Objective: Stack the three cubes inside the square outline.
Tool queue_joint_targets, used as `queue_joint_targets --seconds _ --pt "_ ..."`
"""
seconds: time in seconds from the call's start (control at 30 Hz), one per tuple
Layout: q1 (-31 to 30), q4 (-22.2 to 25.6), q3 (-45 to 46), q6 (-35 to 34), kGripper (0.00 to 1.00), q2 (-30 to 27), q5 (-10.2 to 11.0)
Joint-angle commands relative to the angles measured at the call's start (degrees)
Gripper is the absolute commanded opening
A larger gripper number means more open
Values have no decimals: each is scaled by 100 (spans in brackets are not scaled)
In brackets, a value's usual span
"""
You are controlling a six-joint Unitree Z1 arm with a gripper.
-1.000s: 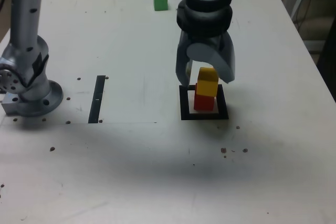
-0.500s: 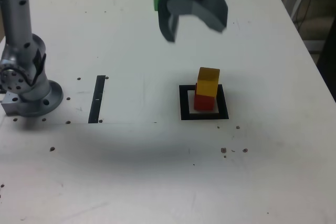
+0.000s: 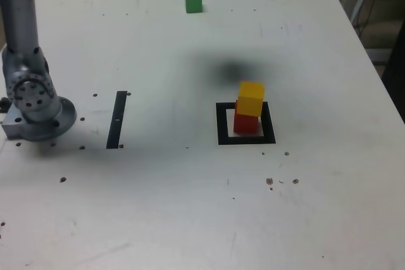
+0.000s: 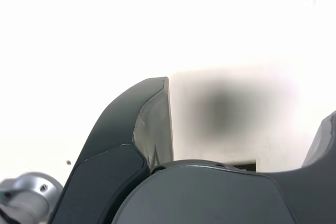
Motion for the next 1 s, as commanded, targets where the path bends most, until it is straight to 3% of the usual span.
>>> queue_joint_targets --seconds 0.0,0.13,0.4,0.77,0.97 --pt "249 75 -152 143 99 160 11" --pt "819 296 -558 405 99 526 112" --pt "1614 509 -1059 492 99 1056 508" --pt "2396 611 -1757 815 99 2035 503" --pt "2618 651 -2152 1003 99 2534 221"
